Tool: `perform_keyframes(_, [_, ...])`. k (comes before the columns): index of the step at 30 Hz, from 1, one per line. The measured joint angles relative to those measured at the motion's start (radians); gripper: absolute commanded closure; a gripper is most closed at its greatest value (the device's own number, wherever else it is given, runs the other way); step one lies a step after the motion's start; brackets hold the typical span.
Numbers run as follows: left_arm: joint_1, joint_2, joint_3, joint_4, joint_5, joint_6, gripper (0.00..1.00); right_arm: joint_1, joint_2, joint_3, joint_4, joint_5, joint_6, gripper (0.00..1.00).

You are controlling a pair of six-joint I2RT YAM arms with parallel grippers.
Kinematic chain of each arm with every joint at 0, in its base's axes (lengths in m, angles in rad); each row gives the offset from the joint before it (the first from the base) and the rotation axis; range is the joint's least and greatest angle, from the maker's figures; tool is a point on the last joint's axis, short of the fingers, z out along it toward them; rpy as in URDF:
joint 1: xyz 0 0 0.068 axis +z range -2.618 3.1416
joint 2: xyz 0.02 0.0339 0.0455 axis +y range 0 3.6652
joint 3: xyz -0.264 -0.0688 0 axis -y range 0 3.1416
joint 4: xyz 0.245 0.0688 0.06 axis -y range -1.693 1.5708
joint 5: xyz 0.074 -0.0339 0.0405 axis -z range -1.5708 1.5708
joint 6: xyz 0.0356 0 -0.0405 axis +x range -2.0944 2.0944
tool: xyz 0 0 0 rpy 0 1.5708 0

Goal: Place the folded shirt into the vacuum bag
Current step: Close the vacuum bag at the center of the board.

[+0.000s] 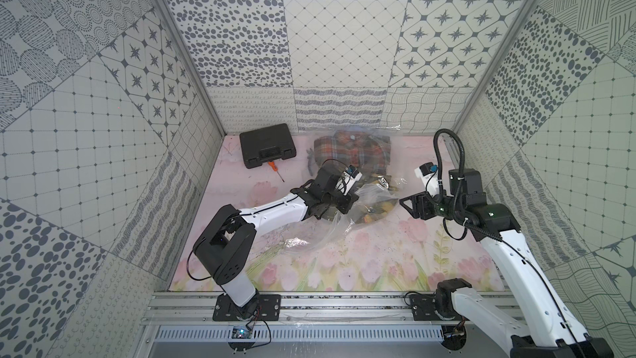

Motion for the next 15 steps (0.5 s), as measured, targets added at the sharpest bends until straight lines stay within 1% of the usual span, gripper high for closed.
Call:
perform_keyframes(3, [0.005,-0.019,-0.016,0.017,0.051,-0.042,1.0,0.076,-0.012,0.024,-0.006,0.012,-0.077,0.49])
perform_keyframes(5, [0.008,-0.032,-0.024,0.028,0.077,-0.064,1.0,0.102,-0.009,0.042,-0.005,0.023,-0.106,0.55])
perform_keyframes(8, [0.009,-0.049,-0.03,0.04,0.108,-0.087,1.0,0.119,0.026,0.084,-0.006,0.039,-0.142,0.61])
perform_keyframes(15, [0.009,-0.074,-0.037,0.046,0.151,-0.119,1.0,0.122,0.099,0.112,0.011,0.06,-0.19,0.67])
